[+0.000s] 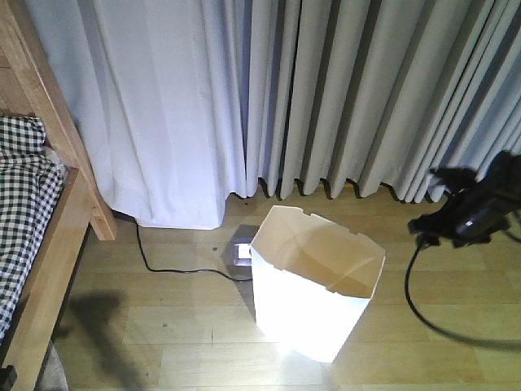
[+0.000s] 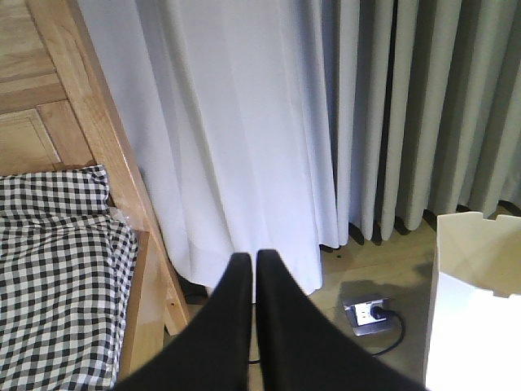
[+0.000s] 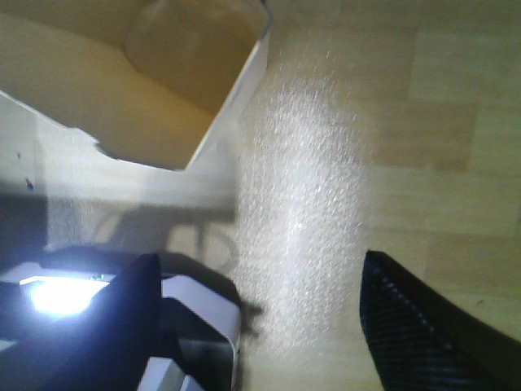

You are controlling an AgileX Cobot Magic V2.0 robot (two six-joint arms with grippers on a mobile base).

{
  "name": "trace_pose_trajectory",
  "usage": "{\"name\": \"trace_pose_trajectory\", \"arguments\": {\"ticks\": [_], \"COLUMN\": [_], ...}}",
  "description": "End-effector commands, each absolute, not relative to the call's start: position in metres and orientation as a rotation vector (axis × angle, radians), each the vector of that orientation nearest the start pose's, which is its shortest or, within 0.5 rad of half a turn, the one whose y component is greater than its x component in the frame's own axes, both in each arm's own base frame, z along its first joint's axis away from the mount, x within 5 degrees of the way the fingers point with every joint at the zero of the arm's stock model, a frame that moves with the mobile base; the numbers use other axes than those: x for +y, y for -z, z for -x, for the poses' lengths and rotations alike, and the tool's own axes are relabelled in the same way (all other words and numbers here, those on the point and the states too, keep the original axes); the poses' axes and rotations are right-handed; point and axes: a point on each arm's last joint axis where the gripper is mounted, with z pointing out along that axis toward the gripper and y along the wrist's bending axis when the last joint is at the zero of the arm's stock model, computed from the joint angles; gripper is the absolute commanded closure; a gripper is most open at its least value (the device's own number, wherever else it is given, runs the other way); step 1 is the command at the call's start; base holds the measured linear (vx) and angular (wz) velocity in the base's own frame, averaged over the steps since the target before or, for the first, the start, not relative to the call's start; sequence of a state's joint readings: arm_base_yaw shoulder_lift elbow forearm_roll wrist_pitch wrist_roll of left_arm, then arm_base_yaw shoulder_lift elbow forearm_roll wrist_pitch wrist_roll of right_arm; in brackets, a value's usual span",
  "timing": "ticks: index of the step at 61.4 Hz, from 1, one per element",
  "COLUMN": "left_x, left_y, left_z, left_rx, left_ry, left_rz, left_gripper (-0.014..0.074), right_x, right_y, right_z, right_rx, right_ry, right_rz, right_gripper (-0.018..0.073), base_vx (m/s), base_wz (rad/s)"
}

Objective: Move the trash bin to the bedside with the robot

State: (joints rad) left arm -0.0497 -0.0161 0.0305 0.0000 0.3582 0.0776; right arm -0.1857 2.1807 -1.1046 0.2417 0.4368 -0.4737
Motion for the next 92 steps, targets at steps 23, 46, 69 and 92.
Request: {"name": "trace_pose_trajectory", "arguments": {"ticks": [23,46,69,92], "left_x": [-0.003,-0.003,-0.003,-0.003], "left_y": [-0.173,-0.173,-0.173,-0.173], "left_z": [-0.054,-0.054,-0.054,-0.054], "left_rx": [1.78,1.78,1.78,1.78], "left_ry": [-0.016,-0.016,-0.016,-0.016], "left_rz": [-0.11,-0.11,-0.11,-0.11], "left_gripper": [0.0603,0.0603,0.0603,0.0603], "right_x": [-0.044,-0.02,0.003,0.012], "right_y": [-0.26,-0.321,-0.3,-0.297], "right_z": [-0.279,-0.171,-0.086,-0.053], "right_rx": [2.372,2.0,1.751,1.585], "right_ry": [0.12,0.102,0.049,-0.078], "right_rz": [0.173,0.073,0.1,0.069], "right_gripper": [0.0064,0.0064,0.0064,0.0064], "base_vx": [0.0,0.0,0.0,0.0], "base_wz": [0.0,0.0,0.0,0.0]}}
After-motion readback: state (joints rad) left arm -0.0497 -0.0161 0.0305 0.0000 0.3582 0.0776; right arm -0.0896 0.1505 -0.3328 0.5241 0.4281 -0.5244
